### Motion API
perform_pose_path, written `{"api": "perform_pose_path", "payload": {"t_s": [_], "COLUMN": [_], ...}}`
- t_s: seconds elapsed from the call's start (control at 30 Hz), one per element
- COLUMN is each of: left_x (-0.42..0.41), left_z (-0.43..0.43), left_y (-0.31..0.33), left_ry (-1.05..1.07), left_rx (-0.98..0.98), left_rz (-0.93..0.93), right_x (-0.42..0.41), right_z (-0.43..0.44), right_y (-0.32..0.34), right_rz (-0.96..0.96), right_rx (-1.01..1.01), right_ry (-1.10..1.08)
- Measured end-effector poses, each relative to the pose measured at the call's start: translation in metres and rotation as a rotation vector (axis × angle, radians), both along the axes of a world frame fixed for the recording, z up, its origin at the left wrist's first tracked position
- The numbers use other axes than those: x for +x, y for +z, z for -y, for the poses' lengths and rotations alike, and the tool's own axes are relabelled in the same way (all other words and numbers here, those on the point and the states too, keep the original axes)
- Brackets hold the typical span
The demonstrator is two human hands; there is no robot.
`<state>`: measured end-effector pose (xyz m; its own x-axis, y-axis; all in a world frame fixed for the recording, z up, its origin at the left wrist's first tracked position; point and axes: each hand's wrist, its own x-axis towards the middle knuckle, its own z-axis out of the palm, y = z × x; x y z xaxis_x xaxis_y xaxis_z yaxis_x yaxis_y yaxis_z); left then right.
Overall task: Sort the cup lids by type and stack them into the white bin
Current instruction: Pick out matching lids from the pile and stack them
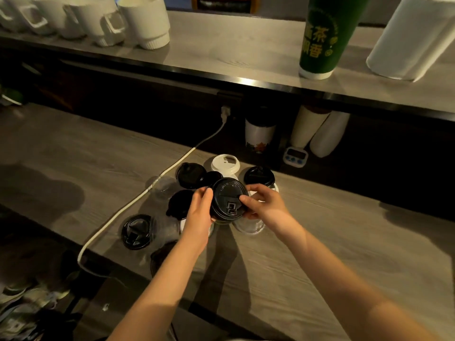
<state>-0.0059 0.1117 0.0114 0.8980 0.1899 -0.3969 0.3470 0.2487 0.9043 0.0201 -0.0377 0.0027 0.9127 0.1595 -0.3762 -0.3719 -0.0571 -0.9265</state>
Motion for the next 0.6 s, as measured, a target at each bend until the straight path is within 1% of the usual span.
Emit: {"api": "perform_pose_path", "payload": {"t_s": [0.1, 0.2, 0.23, 0.33, 0.4, 0.47, 0.53, 0.6], "left_x": [-0.006, -0.007, -0.007, -0.004, -0.002, 0.002, 0.008, 0.017], "left_z": [0.004, 0.002, 0.002, 0.004, 0.006, 0.008, 0.011, 0.012], "left_y": [-0.002, -0.004, -0.004, -0.008, -0.012, -0.017, -0.021, -0.023], "left_ry": [-0.087, -0.097, -0.102, -0.133, -0.164, -0.187, -0.163, -0.113], "left_rx": [0.066, 0.075, 0.065, -0.005, -0.028, -0.023, -0.01, 0.016], "left_rz": [0.041, 0.06, 0.062, 0.012, -0.044, -0.076, -0.082, -0.069], "right_x": [-0.002, -0.003, -0.003, 0.001, 0.005, 0.011, 0.019, 0.034], "right_z": [0.004, 0.011, 0.014, 0.023, 0.027, 0.031, 0.034, 0.038], "right_y": [-0.005, -0.008, -0.01, -0.014, -0.02, -0.024, -0.026, -0.031], "right_rz": [0.015, 0.04, 0.03, -0.042, -0.042, -0.042, -0.051, -0.038], "right_rx": [-0.049, -0.131, -0.111, 0.072, 0.107, 0.096, 0.057, -0.033], "right_ry": [0.015, 0.088, 0.113, 0.145, 0.14, 0.129, 0.118, 0.055]}}
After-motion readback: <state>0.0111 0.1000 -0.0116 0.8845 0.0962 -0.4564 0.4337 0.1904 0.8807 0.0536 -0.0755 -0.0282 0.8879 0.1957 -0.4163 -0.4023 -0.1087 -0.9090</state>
